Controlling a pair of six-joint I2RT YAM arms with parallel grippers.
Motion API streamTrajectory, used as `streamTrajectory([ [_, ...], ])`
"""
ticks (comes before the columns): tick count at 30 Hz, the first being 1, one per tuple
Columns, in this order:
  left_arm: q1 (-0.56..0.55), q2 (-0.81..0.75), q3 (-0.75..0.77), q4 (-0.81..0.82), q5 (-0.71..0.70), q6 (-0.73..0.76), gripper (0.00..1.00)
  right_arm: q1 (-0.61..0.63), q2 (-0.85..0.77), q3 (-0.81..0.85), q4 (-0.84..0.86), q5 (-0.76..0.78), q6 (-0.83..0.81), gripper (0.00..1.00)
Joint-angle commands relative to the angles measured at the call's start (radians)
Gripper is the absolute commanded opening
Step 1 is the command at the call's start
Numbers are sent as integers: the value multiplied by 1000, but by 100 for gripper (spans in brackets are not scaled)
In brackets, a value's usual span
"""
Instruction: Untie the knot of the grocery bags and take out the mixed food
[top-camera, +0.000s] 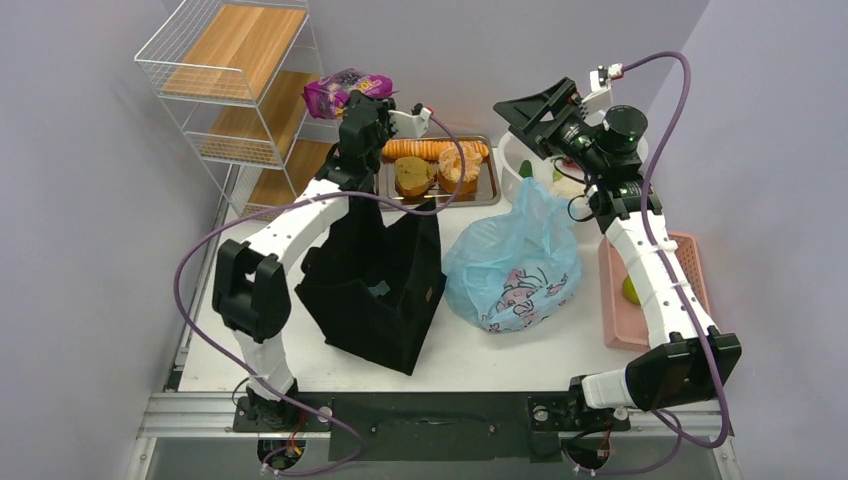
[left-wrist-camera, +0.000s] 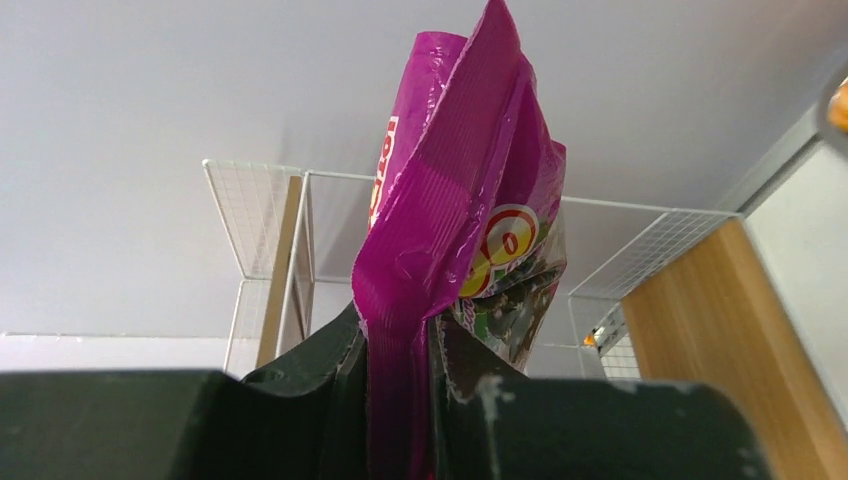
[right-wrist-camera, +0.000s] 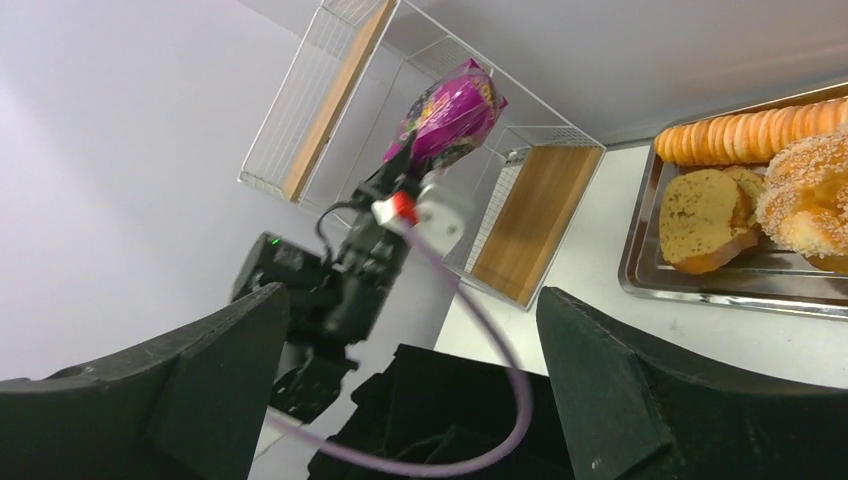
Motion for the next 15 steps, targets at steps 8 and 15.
streamTrajectory([
  [8,139,221,276,348,-118,171,0,-11,-51,-12,28,-30,-25,90],
  [15,174,300,425,314,-110,187,0,-11,-54,-32,32,-30,-13,91],
])
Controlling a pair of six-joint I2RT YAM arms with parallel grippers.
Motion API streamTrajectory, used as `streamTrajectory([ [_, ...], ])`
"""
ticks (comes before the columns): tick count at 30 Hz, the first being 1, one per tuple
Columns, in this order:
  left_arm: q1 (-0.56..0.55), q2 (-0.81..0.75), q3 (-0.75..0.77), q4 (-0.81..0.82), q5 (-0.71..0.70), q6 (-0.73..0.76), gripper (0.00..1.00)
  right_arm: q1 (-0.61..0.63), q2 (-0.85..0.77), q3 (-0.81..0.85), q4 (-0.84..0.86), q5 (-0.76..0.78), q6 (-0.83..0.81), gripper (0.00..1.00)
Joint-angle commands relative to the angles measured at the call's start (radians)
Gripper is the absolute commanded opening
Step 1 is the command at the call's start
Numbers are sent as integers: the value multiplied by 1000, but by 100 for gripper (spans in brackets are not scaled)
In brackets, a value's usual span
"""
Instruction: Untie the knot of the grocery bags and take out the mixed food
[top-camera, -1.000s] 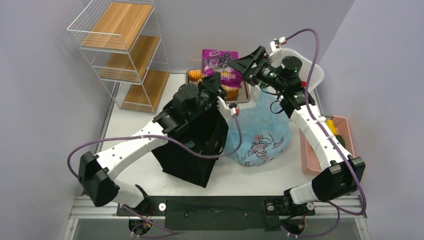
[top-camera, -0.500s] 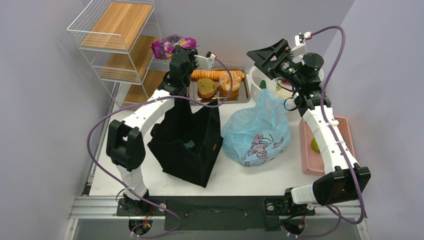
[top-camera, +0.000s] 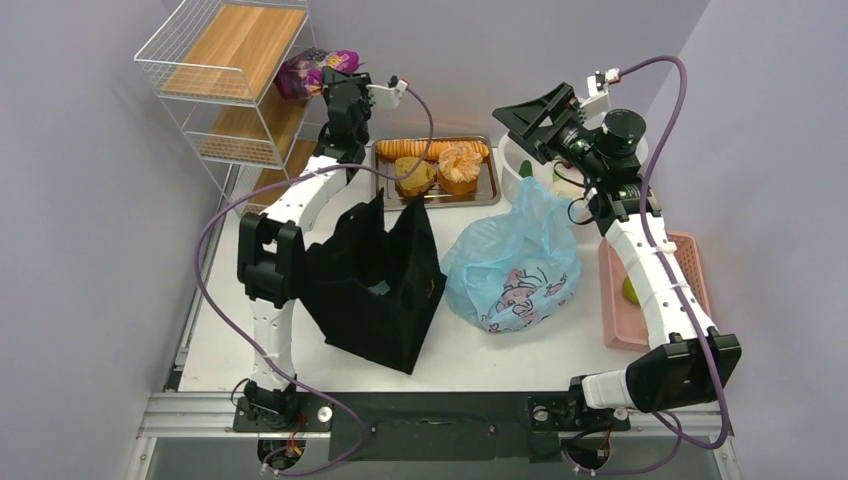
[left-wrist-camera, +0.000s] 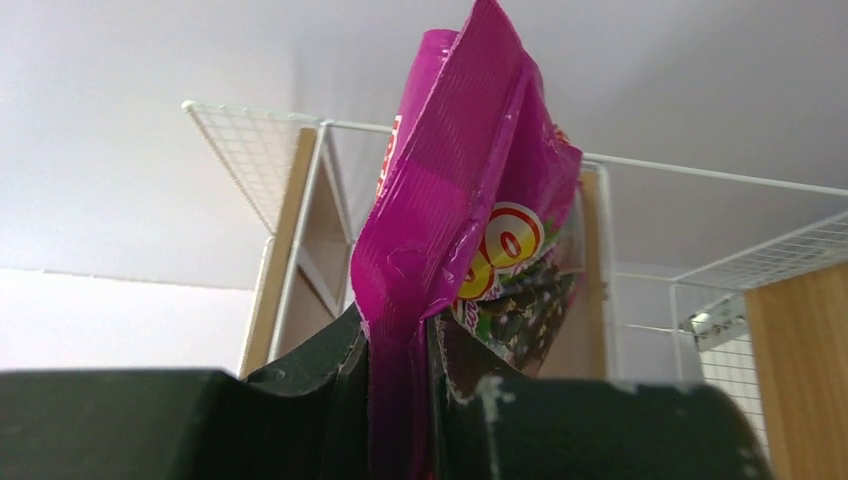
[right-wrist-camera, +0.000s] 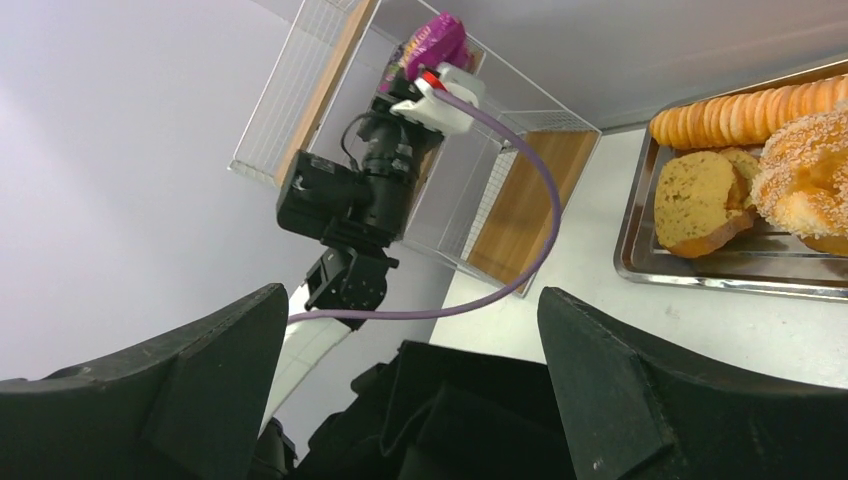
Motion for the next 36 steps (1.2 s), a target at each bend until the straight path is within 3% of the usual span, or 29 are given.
streamTrajectory([
  [1,34,-2,157,147,-30,45,0,-6,-40,-5,34,-11,-5,91],
  [18,139,171,320,-21,-47,-64,0,-15,-32,-12,36,-29,-1,91],
  [19,140,182,339,-51,-39,-81,3,-16,-32,-15,36,-30,-1,91],
  [22,146,206,380,-116,-27,-101,36,-15,-35,-22,41,-29,1,91],
  [26,131,175,365,-203,11,-160,58,-15,-37,-25,44,-29,2,91],
  [28,121,123,320,-248,48,-203,66,-14,-37,-26,44,-28,2,91],
  [36,92,-9,198,-506,179,-314,73,-15,-34,-27,55,-30,11,91],
])
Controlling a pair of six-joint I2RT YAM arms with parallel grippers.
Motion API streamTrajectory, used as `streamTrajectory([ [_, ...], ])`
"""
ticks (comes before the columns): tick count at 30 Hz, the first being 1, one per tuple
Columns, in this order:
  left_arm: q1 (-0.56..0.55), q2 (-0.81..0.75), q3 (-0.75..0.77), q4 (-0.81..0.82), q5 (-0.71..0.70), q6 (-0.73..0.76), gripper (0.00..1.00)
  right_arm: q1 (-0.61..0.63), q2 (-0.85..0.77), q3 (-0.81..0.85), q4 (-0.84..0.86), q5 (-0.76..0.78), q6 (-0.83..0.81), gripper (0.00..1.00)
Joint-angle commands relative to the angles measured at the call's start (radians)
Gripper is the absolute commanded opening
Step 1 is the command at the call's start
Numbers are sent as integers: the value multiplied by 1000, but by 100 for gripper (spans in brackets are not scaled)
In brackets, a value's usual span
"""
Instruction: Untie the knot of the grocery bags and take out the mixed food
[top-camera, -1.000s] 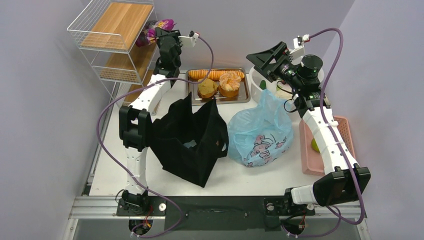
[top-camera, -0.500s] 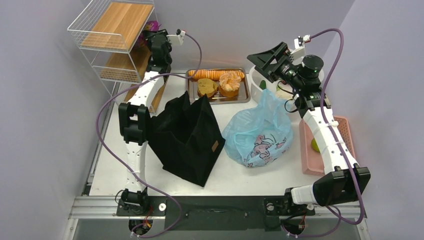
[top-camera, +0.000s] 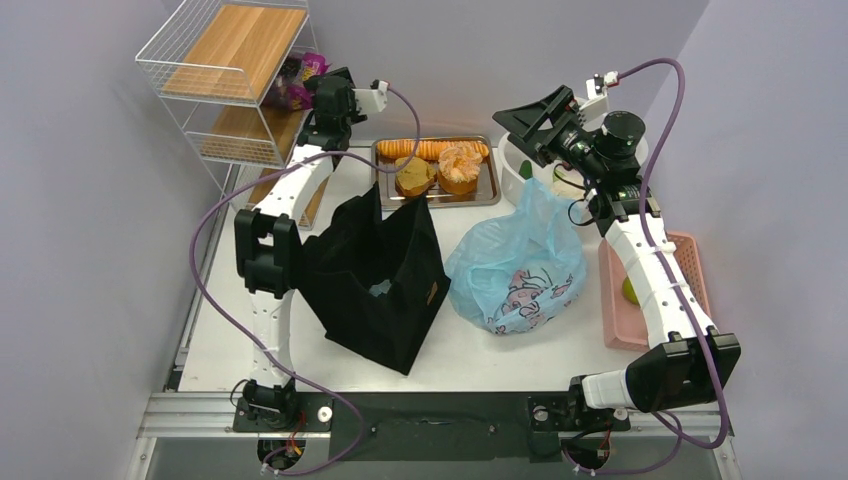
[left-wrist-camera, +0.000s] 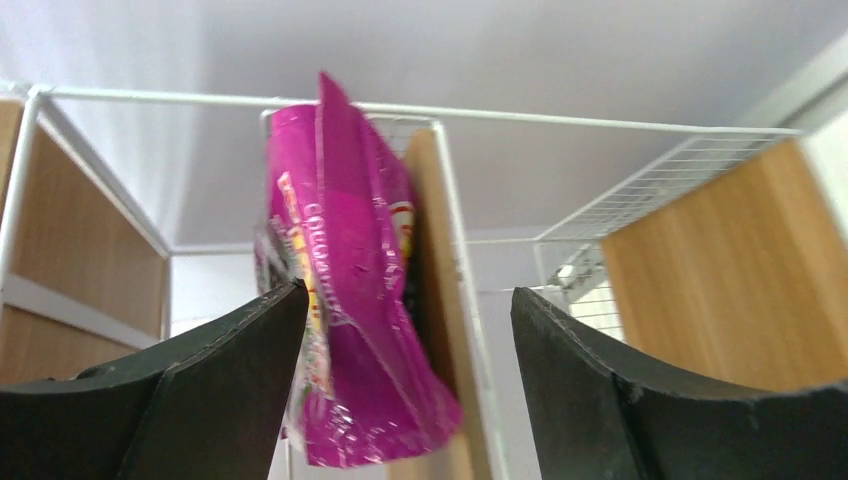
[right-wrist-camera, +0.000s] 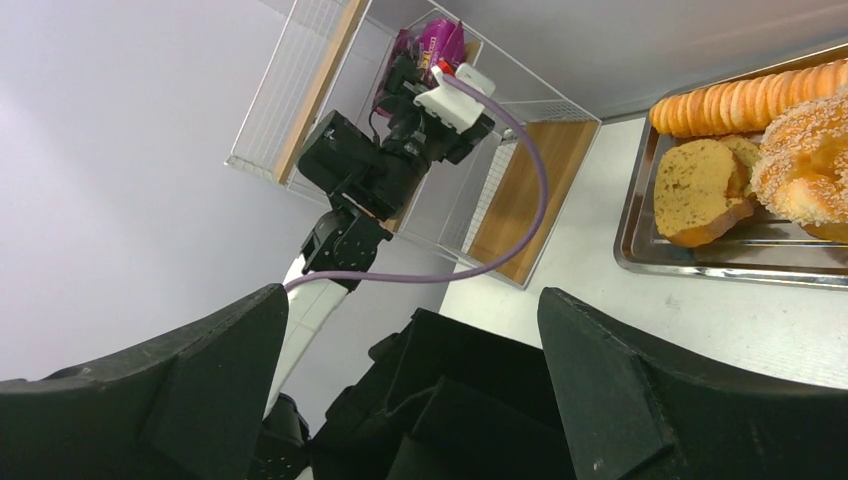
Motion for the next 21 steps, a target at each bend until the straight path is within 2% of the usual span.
streamTrajectory([
  [1,-11,-126,-3,-156,99,-109,74,-6,-34,-8,53,-10,3,91],
  [4,-10,-140,4,-211,129,-147,74,-6,-37,-13,55,-10,4,91],
  [6,-10,-147,5,-226,140,-158,71,-5,-36,-15,57,-11,4,91],
  [9,-9,-138,28,-243,138,-169,52,-5,-37,-17,61,-11,7,91],
  [11,-2,-105,80,-274,118,-170,43,-5,-36,-16,62,-11,9,91],
  [13,11,-62,146,-312,111,-171,38,-5,-36,-16,63,-11,9,91],
  [18,31,-4,267,-372,131,-195,36,-4,-41,-18,64,-22,-5,91],
  [21,19,-63,268,-463,276,-300,44,14,-42,-10,53,-26,-61,90],
])
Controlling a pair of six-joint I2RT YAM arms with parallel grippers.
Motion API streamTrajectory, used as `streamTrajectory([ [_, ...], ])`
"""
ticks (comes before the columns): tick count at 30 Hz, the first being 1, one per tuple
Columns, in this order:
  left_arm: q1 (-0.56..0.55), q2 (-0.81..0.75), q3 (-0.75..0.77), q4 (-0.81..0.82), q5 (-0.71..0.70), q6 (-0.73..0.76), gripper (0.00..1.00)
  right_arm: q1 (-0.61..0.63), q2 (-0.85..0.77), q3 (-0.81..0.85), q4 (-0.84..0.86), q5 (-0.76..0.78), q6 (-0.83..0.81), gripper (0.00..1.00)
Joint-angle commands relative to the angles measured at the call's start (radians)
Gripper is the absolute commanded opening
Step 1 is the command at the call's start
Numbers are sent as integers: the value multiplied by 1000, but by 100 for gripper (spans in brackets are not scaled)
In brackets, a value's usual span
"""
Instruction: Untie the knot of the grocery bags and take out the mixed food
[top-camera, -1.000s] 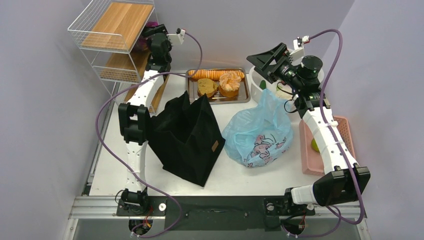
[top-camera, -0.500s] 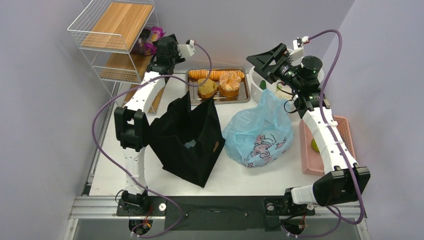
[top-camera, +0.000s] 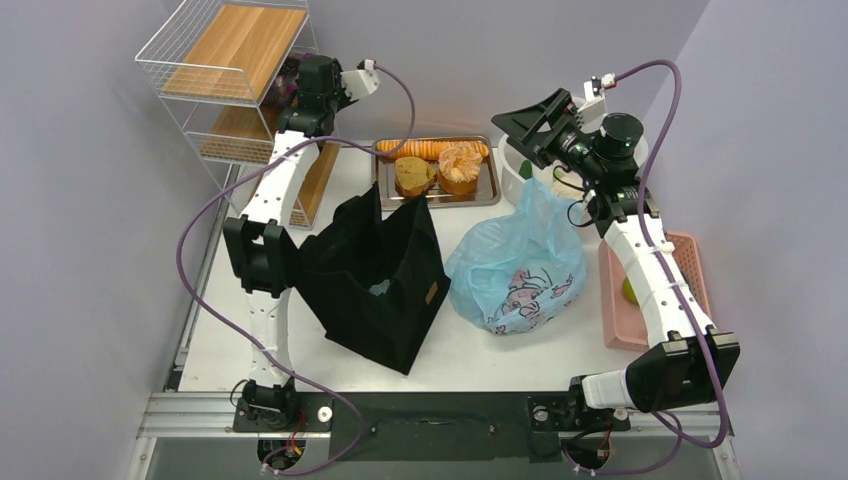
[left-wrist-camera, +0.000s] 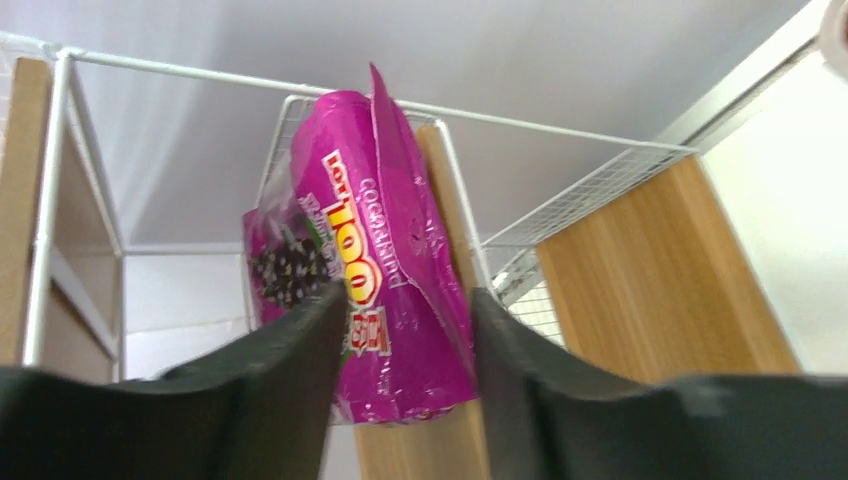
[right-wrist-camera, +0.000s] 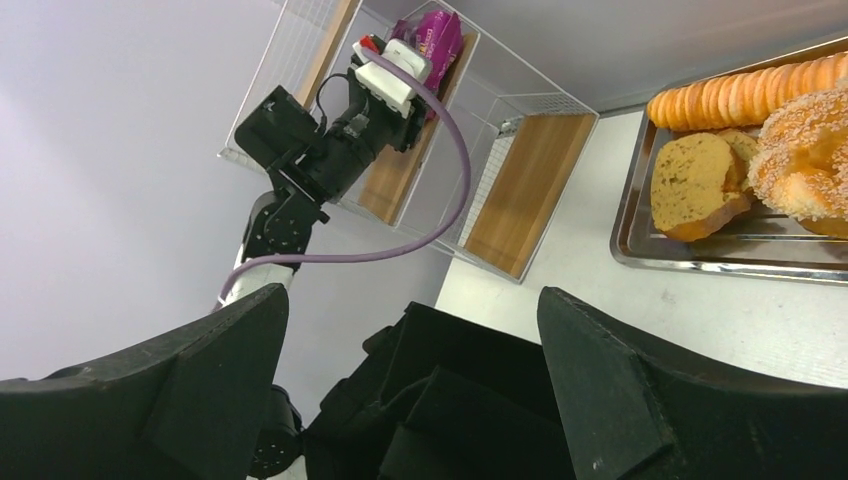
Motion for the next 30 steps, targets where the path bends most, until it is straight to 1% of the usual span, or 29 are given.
streamTrajectory([
  [1,-17,-93,47,-127,178,-145,51,21,-42,12,7,-15,-92,89],
  [2,-27,-116,34,-177,251,-198,54,48,-40,34,-30,-10,-185,89],
  [3,-51,-166,24,-203,289,-223,61,65,-40,50,-111,11,-241,89],
  [4,-67,-218,-3,-245,357,-275,63,111,-39,84,-154,24,-362,89],
  [5,-97,-245,-18,-264,422,-298,68,137,-39,115,-231,57,-421,89],
  [6,-113,-301,-55,-287,449,-348,70,189,-39,128,-295,76,-535,89],
  [7,-141,-329,-74,-292,492,-378,72,235,-38,155,-322,111,-630,90],
  [8,-154,-376,-107,-292,510,-440,73,258,-33,166,-370,128,-672,90],
  [9,-167,-399,-119,-292,553,-478,74,299,-30,189,-391,163,-751,91],
  [10,-169,-437,-137,-291,575,-564,74,318,-23,199,-430,190,-786,92],
  [11,-171,-453,-142,-302,603,-603,75,358,-20,218,-447,201,-853,93],
  [12,-169,-484,-147,-310,609,-675,75,377,-13,227,-479,225,-887,94],
  [13,-163,-500,-153,-330,620,-709,75,420,-11,240,-492,239,-952,95],
  [14,-143,-539,-175,-335,633,-775,75,441,-7,246,-514,264,-985,96],
  [15,-126,-561,-215,-335,656,-843,75,488,-3,257,-525,279,-1059,98],
  [16,-86,-611,-244,-329,672,-881,75,513,0,261,-545,307,-1093,99],
  [17,-57,-640,-307,-308,717,-964,75,555,4,268,-553,319,-1162,100],
  [18,0,-690,-338,-296,746,-998,75,575,13,271,-568,342,-1191,100],
  [19,28,-717,-402,-273,801,-1064,75,604,28,281,-576,348,-1241,100],
  [20,78,-770,-436,-258,825,-1092,75,615,38,301,-597,349,-1262,100],
  [21,98,-800,-508,-222,873,-1130,75,633,66,314,-608,347,-1291,100],
  [22,125,-859,-543,-207,901,-1137,76,645,83,345,-635,332,-1315,100],
  [23,132,-914,-600,-187,898,-1137,76,650,116,364,-651,324,-1326,100],
  [24,138,-937,-626,-182,889,-1135,76,659,135,399,-678,314,-1345,100],
  [26,144,-987,-677,-207,902,-1126,76,670,190,448,-718,299,-1381,100],
  [30,147,-1046,-763,-335,923,-1093,77,685,292,533,-798,291,-1448,100],
])
